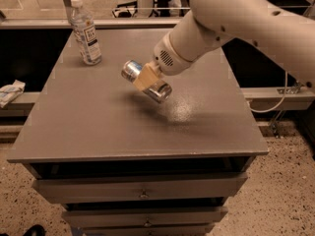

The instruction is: Pick redbull can

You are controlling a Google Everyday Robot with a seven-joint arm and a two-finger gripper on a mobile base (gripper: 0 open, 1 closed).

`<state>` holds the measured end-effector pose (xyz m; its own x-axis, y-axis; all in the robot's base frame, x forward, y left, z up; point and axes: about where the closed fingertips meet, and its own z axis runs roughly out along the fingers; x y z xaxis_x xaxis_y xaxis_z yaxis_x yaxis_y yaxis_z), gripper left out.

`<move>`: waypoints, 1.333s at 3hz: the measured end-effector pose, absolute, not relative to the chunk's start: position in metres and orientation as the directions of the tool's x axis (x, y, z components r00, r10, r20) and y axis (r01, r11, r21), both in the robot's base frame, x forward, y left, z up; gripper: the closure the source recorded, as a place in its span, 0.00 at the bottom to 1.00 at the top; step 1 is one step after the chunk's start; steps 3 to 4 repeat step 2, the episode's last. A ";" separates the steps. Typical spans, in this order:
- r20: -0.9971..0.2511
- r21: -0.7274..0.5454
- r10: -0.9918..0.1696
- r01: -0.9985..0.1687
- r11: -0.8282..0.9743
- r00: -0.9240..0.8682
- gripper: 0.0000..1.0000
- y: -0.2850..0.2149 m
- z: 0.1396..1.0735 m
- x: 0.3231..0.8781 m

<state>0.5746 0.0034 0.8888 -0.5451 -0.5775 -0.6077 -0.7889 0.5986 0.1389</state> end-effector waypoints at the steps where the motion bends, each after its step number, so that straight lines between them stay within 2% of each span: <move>1: -0.693 0.163 -0.546 -0.840 0.517 -0.471 1.00 -0.021 0.912 0.576; 2: -0.708 0.103 -0.583 -0.875 0.473 -0.399 1.00 -0.020 0.915 0.577; 4: -0.708 0.103 -0.583 -0.875 0.473 -0.399 1.00 -0.020 0.915 0.577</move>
Offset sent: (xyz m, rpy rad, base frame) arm 0.0015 -0.0189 0.0181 0.0898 -0.0288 0.0518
